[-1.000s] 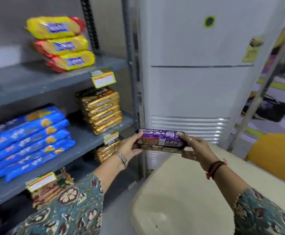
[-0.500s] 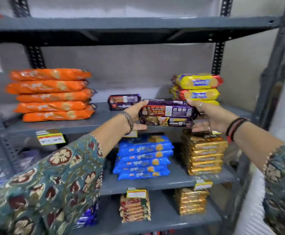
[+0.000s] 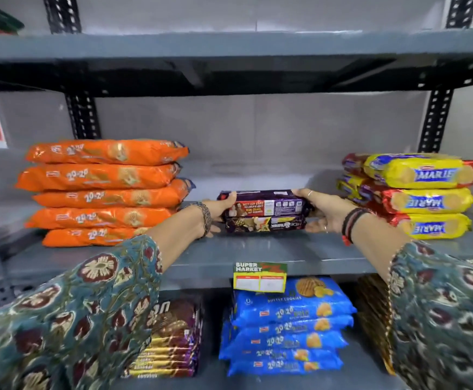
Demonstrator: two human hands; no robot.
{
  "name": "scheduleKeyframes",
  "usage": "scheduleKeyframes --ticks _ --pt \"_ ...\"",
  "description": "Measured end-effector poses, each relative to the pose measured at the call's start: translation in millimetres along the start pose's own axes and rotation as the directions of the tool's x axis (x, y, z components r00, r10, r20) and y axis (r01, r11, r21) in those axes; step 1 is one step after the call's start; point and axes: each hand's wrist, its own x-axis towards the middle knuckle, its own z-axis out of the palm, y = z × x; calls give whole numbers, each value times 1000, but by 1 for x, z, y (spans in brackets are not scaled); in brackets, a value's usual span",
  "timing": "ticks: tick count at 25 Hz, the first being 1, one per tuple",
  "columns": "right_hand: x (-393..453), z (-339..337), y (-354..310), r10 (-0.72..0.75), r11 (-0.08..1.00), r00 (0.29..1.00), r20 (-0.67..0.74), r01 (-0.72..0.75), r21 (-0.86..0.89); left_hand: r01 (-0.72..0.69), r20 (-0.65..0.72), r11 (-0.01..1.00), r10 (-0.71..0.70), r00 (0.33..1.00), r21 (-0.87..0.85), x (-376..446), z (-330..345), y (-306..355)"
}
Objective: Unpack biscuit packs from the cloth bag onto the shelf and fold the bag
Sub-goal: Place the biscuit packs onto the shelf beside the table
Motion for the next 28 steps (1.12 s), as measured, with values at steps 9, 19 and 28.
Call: scheduleKeyframes --ticks 9,19,28 --pt "42 36 -3 111 988 992 58 -104 -118 7 -34 975 -15 999 -224 58 -17 -19" --pt "47 35 -1 95 992 995 -13 -95 -84 -7 -21 921 -1 1000 -390 73 -6 -15" --pt "40 30 5 126 992 992 -15 -126 -26 -55 -125 903 1 992 -426 53 -5 -19"
